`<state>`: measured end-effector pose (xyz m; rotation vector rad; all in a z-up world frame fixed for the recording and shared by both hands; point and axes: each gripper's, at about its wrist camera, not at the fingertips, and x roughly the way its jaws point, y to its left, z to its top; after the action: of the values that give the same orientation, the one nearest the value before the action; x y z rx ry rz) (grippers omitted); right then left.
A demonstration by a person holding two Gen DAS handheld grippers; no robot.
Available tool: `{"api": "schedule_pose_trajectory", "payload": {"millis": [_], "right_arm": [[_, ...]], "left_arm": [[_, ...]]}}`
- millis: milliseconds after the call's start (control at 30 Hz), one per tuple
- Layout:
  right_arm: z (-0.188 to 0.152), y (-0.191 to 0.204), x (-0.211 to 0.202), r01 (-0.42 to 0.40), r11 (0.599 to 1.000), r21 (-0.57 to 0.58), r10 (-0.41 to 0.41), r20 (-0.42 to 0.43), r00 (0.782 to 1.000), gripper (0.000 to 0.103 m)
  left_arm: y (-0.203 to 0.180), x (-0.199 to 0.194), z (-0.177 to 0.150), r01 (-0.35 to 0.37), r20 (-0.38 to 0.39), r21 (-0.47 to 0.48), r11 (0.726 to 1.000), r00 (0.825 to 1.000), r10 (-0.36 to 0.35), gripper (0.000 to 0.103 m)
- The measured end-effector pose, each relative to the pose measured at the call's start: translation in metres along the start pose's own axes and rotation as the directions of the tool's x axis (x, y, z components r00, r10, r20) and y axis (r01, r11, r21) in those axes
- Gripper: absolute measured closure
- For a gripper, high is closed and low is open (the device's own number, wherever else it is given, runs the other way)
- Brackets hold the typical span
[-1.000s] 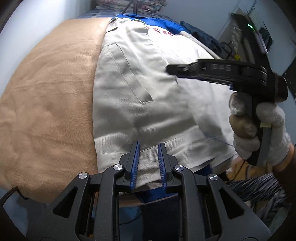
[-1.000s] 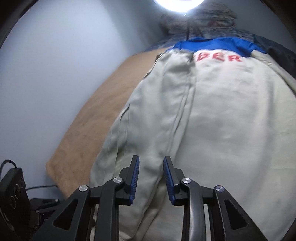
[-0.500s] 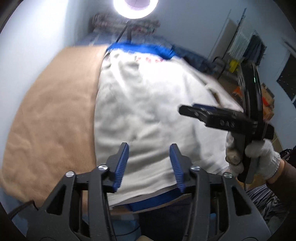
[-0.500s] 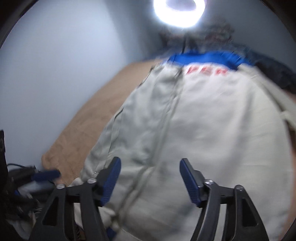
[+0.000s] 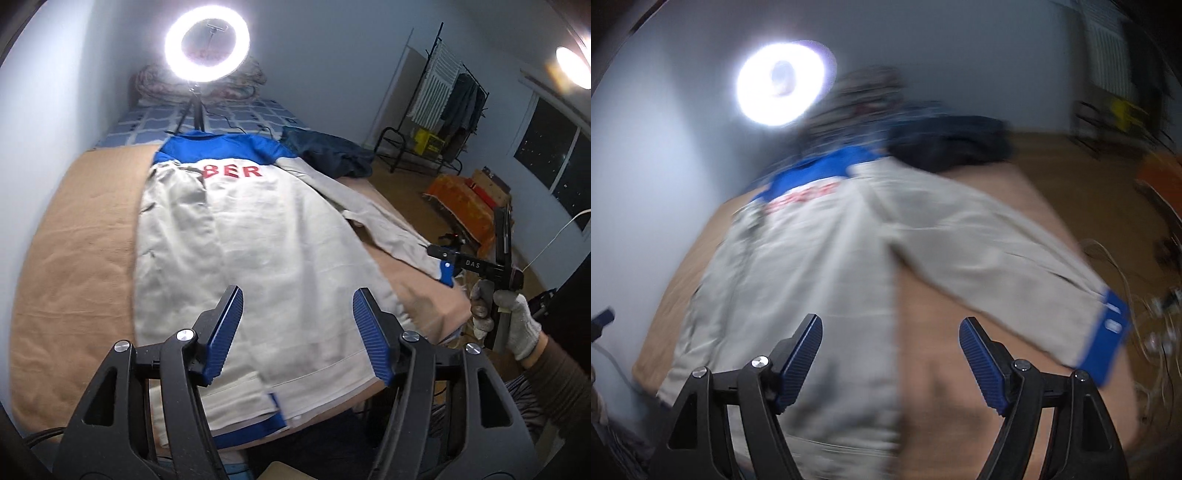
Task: Fold large clothes
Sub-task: 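Move the right tool toward the blue cuff of the other sleeve, then grasp the other blue cuff with the right tool and lift it across the back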
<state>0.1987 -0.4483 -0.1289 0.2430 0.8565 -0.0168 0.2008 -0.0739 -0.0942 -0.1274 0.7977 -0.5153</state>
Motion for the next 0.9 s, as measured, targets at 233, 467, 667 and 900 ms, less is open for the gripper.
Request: {"api": "schedule_pose_trajectory", "payload": {"millis": [233, 467, 667, 900], "right_arm": [[-0.004, -0.126, -0.009, 0.092, 0.941, 0.325, -0.100, 0.010, 0.995, 0.024], [-0.018, -0.214, 0.012, 0.112, 0.821, 0.560, -0.121, -0.021, 0.992, 0.025], [-0.028, -0.249, 0.029, 0.055, 0.748, 0.661, -0.065, -0.009, 0.998, 0.030], [-0.030, -0.262, 0.054, 0.065, 0.736, 0.674, -0.066, -0.025, 0.998, 0.036]], "left_arm": [[-0.007, 0.019, 0.008, 0.015, -0.017, -0.005, 1.000, 1.000, -0.015, 0.039], [0.016, 0.045, -0.002, -0.037, -0.069, -0.036, 0.999, 0.997, 0.034, 0.039], [0.033, 0.056, -0.008, -0.053, -0.101, -0.086, 0.995, 0.994, 0.044, 0.039], [0.028, 0.067, -0.012, -0.064, -0.124, -0.052, 0.997, 0.991, 0.057, 0.039]]}}
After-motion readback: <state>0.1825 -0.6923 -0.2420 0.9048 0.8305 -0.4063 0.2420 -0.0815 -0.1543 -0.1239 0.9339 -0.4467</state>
